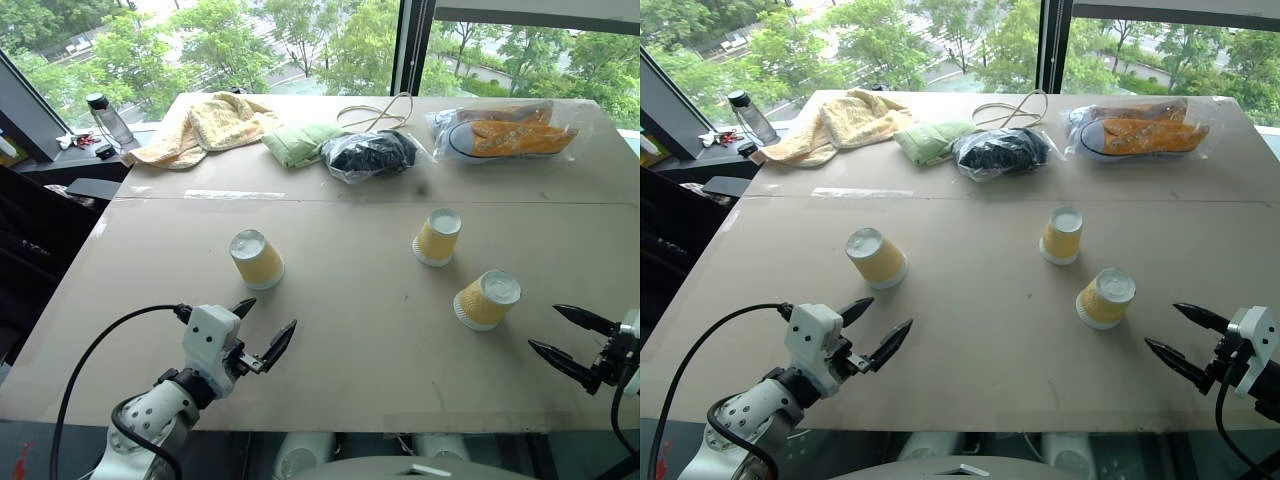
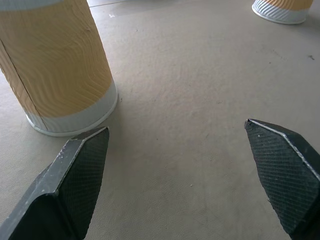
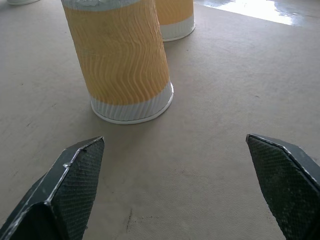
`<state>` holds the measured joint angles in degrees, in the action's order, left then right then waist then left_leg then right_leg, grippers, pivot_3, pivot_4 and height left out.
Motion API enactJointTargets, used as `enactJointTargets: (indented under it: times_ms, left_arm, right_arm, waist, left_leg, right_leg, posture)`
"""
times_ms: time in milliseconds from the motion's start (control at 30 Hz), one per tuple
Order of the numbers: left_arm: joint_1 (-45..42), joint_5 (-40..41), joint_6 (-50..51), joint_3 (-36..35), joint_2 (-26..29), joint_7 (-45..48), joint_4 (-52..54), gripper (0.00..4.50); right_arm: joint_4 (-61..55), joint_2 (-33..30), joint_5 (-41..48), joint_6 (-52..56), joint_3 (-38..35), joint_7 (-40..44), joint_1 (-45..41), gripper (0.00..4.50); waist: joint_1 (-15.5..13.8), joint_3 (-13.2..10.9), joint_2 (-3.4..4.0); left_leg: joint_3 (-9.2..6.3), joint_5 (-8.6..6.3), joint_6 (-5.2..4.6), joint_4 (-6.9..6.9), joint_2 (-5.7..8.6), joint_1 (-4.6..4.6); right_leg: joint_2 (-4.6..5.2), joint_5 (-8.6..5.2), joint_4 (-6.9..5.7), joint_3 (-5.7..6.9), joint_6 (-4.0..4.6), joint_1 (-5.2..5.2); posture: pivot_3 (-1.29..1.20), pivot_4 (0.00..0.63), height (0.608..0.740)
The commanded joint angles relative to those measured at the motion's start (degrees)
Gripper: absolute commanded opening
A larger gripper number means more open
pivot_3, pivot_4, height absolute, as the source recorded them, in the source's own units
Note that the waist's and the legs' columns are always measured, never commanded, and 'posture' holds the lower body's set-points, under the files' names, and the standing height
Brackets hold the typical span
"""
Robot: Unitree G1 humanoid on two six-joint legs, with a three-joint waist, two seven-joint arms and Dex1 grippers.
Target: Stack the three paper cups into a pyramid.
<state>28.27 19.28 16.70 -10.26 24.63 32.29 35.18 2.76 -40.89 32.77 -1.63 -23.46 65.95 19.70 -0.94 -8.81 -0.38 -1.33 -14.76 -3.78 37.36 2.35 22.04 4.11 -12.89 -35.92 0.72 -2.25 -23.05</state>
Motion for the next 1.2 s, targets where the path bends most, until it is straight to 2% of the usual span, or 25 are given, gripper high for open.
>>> enactJointTargets:
  times_ms: [33, 567, 933, 1100, 1200]
  left_arm:
    - [0.4, 0.8, -1.1, -1.0, 0.9, 1.0, 0.6, 4.46]
    - [0.9, 1.7, -2.8, -1.6, 1.4, 3.2, 0.6, 4.46]
    - [0.6, 3.0, -9.3, -5.1, -2.8, 0.8, 0.7, 4.46]
    - [0.0, 3.3, -10.9, -7.3, -3.5, -0.7, 0.8, 4.46]
    - [-0.8, 2.5, -11.7, -9.1, -3.4, -1.9, 0.3, 4.46]
  right_arm:
    - [-1.3, 0.2, 1.0, -0.7, -2.4, 0.8, 0.5, 4.50]
    - [-0.2, 0.2, 0.8, -1.4, -2.8, 1.8, 0.4, 4.50]
    - [-1.5, -0.4, 3.9, -0.1, -4.0, 3.1, -1.4, 4.50]
    - [-8.9, -0.9, 7.0, 0.4, -4.8, 6.0, -0.9, 4.50]
    - [-19.2, -4.0, 14.3, 8.8, -5.8, 2.8, -2.8, 4.50]
  waist:
    - [0.0, 0.0, 0.00]
    - [0.0, 0.0, 0.01]
    - [0.0, 0.0, 0.02]
    - [0.0, 0.0, 0.04]
    - [0.1, -0.1, 0.16]
  left_leg:
    - [0.00, 0.00, 0.00, 0.00, 0.00, 0.00]
    - [0.00, 0.00, 0.00, -0.01, -0.01, 0.01]
    - [0.00, 0.00, 0.00, -0.01, -0.01, 0.02]
    - [-0.01, -0.01, -0.01, -0.02, -0.01, 0.04]
    - [0.01, -0.01, -0.02, -0.01, -0.03, 0.04]
  right_leg:
    - [0.00, 0.00, 0.00, 0.00, 0.00, 0.00]
    - [0.01, 0.00, 0.00, 0.01, 0.00, 0.00]
    - [0.02, -0.01, 0.02, 0.01, -0.01, 0.00]
    - [0.01, -0.01, 0.03, 0.04, -0.01, -0.02]
    - [0.01, 0.00, 0.03, 0.03, -0.02, -0.05]
  posture:
    - [0.00, 0.150, 0.740]
    - [0.00, 0.150, 0.740]
    - [0.00, 0.150, 0.740]
    - [0.00, 0.150, 0.740]
    - [0.00, 0.150, 0.740]
